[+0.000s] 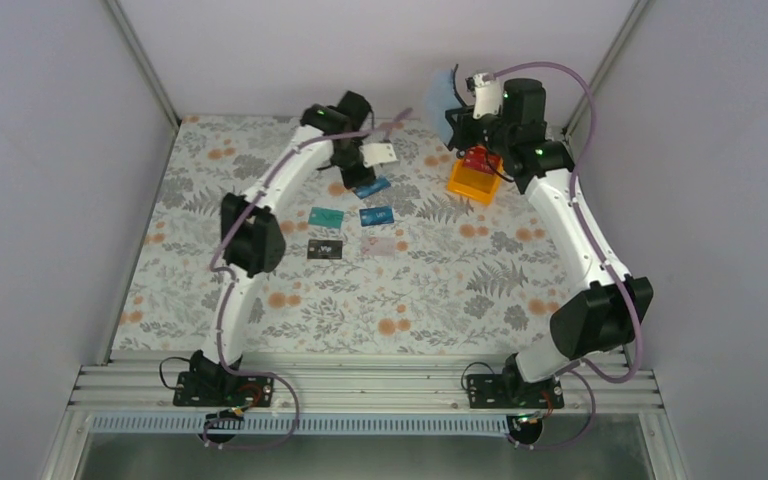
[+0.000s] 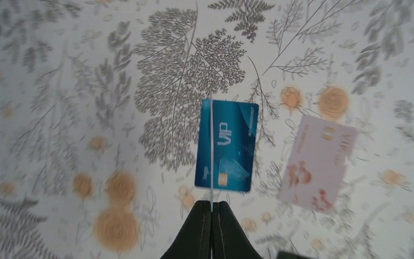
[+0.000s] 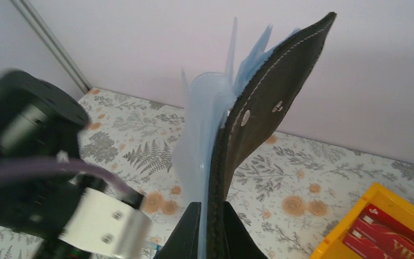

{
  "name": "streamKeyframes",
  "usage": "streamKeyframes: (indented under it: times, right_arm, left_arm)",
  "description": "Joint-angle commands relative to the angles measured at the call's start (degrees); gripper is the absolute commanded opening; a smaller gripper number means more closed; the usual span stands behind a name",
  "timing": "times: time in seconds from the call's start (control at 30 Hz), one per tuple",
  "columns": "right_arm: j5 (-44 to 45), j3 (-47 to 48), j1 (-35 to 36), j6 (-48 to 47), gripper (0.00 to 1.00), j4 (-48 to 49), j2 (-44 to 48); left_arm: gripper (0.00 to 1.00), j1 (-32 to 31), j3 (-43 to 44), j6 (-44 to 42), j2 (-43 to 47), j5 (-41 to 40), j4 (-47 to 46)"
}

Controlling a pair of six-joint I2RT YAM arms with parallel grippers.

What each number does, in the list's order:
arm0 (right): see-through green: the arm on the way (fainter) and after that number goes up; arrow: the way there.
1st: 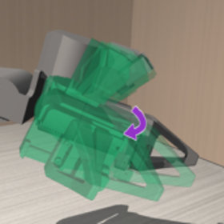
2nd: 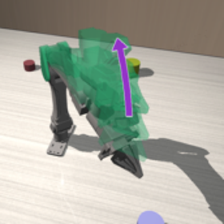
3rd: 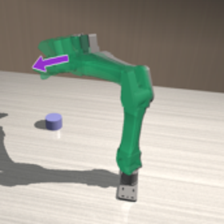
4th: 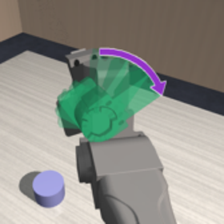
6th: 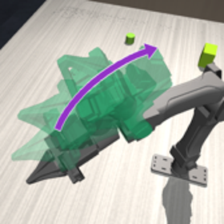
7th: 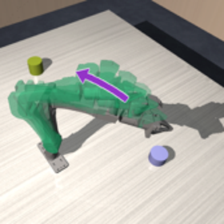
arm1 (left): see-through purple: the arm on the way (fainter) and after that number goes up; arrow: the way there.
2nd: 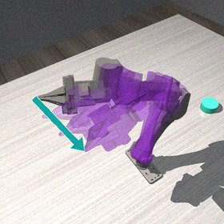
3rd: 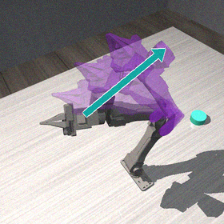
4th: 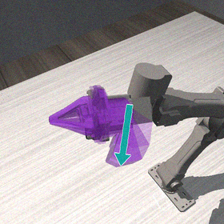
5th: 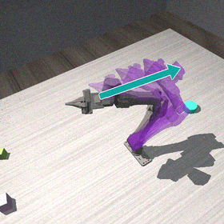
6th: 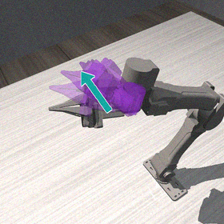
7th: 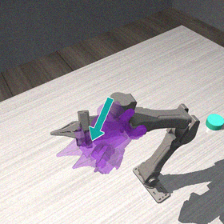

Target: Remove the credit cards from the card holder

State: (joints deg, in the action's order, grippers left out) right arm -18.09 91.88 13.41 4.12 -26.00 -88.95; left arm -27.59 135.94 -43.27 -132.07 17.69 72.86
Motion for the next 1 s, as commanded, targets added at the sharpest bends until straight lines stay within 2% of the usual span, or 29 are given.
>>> streamKeyframes:
  times: [0.0,0.2,0.57,0.97]
  right_arm:
    - [3.0,-1.3,-0.3,0.3,0.04,0.4,3.5]
    - [1.5,-1.9,-0.4,-0.7,0.04,0.3,4.6]
    - [-1.4,-2.8,-0.4,-1.3,0.04,1.3,5.4]
    - [-3.6,-3.0,-0.3,-1.6,0.05,1.8,6.2]
  left_arm:
    - [0.02,-4.2,7.9,-3.2,-7.3,-9.3,4.9]
    - [0.02,-8.4,5.4,-5.0,-9.9,-10.3,4.9]
    - [0.02,-8.6,-0.2,-5.0,-8.6,-9.9,4.9]
    - [0.03,-8.9,0.9,-5.4,-11.1,-11.0,4.9]
